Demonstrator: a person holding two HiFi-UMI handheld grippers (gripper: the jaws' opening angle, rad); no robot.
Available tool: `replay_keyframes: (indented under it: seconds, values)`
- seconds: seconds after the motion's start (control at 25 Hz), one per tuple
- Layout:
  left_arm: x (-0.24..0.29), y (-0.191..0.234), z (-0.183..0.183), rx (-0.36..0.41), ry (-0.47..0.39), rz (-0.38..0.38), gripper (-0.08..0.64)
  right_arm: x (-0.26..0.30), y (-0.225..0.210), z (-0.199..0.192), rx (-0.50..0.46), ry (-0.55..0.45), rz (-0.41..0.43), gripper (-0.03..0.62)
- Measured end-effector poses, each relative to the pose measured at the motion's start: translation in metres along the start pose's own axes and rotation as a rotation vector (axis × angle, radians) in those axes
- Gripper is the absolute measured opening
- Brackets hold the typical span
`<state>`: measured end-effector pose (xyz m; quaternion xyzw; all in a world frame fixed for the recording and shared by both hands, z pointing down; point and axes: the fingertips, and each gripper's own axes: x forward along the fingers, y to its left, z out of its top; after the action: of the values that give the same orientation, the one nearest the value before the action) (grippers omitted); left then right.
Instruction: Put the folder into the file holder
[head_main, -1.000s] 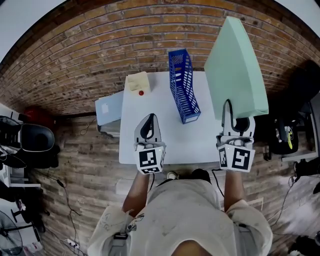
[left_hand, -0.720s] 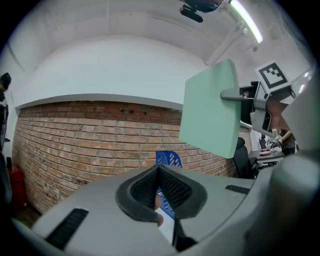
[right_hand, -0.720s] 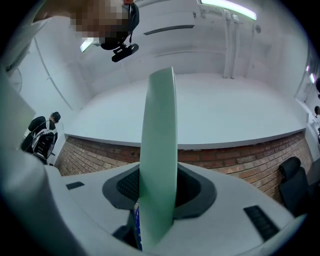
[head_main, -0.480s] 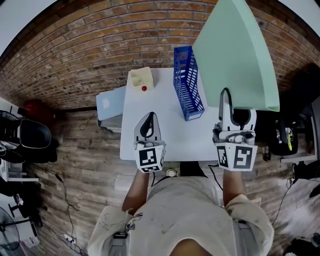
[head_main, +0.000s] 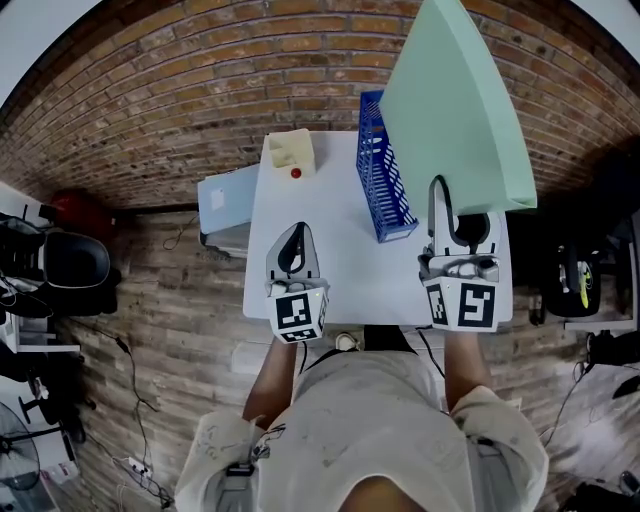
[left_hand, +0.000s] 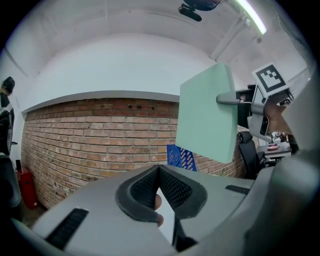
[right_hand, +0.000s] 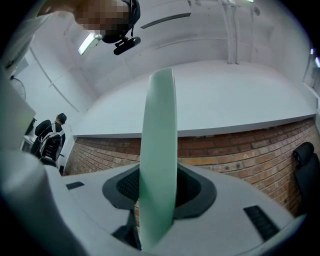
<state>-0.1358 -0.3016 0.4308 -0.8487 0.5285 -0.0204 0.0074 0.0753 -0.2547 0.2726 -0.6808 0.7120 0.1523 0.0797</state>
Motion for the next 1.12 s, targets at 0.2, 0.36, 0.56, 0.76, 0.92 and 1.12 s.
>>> replay_keyframes:
  seconds: [0.2, 0.36, 0.56, 0.76, 0.92, 1.12]
  values:
    - [0.007, 0.000, -0.007, -0.001, 0.022, 0.001, 0.012, 0.008, -0.003, -0.025, 0.019, 0.043, 0.002, 0.170]
    - [0.010, 0.002, -0.013, 0.000, 0.043, 0.005, 0.012, 0.012, -0.002, -0.044, 0.035, 0.073, 0.015, 0.170]
    - [0.015, 0.003, -0.021, 0.000, 0.069, 0.012, 0.012, 0.017, -0.001, -0.068, 0.061, 0.110, 0.029, 0.170]
    - [0.019, 0.007, -0.031, 0.001, 0.101, 0.028, 0.012, 0.021, 0.002, -0.093, 0.090, 0.143, 0.053, 0.170]
    - [0.023, 0.009, -0.038, 0.002, 0.121, 0.037, 0.012, 0.023, 0.001, -0.112, 0.104, 0.170, 0.059, 0.170]
    - [0.028, 0.011, -0.049, -0.002, 0.150, 0.044, 0.012, 0.024, 0.001, -0.138, 0.122, 0.212, 0.066, 0.170]
